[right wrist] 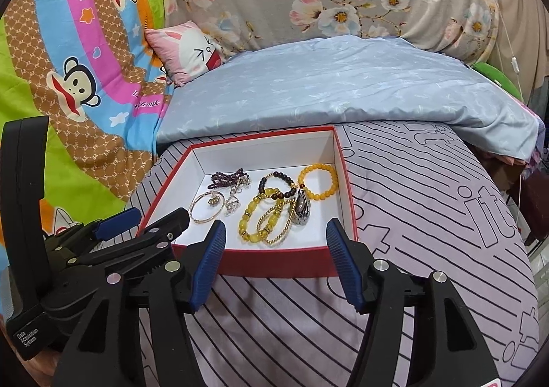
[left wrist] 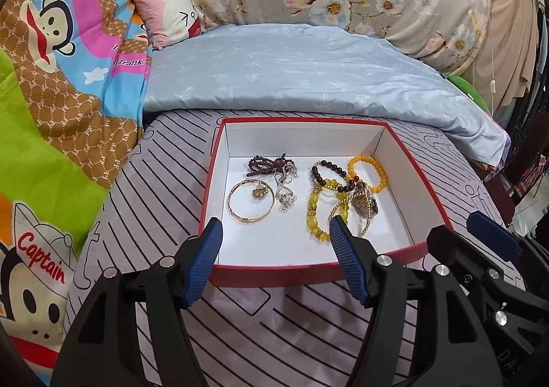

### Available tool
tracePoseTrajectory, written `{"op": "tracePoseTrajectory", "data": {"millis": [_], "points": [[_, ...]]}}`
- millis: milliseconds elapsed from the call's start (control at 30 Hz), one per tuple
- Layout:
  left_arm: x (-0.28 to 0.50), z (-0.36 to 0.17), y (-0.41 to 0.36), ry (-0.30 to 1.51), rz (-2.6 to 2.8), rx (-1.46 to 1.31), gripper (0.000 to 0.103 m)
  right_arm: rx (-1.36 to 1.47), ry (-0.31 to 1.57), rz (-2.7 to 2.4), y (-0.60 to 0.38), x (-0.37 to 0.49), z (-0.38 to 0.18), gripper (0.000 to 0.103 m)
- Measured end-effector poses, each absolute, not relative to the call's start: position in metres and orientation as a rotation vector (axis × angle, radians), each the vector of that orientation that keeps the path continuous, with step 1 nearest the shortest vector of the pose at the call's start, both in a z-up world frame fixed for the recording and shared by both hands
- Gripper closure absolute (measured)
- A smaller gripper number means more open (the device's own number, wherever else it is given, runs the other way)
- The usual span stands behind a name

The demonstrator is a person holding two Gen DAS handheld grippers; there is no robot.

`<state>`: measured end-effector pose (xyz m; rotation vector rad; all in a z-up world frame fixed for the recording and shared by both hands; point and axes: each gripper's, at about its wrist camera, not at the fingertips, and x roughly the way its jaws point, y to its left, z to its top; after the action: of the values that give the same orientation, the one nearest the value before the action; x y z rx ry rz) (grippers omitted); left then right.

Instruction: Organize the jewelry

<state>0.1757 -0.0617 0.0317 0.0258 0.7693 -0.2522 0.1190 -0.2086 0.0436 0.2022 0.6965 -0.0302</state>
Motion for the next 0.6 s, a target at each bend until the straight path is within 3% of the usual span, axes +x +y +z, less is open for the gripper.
{"op": "tracePoseTrajectory", "data": {"millis": [133, 600], "points": [[0.167, 0.033, -0.061, 0.764, -0.242, 0.038, 0.034, 0.189, 0.689, -0.053, -0.208, 0.111, 0.044, 0.039], [0.144, 0.032, -0.053, 0.763, -0.220, 0.054, 0.032, 0.167, 0.704, -0.083, -0.200, 0.089, 0.039, 0.038]]}}
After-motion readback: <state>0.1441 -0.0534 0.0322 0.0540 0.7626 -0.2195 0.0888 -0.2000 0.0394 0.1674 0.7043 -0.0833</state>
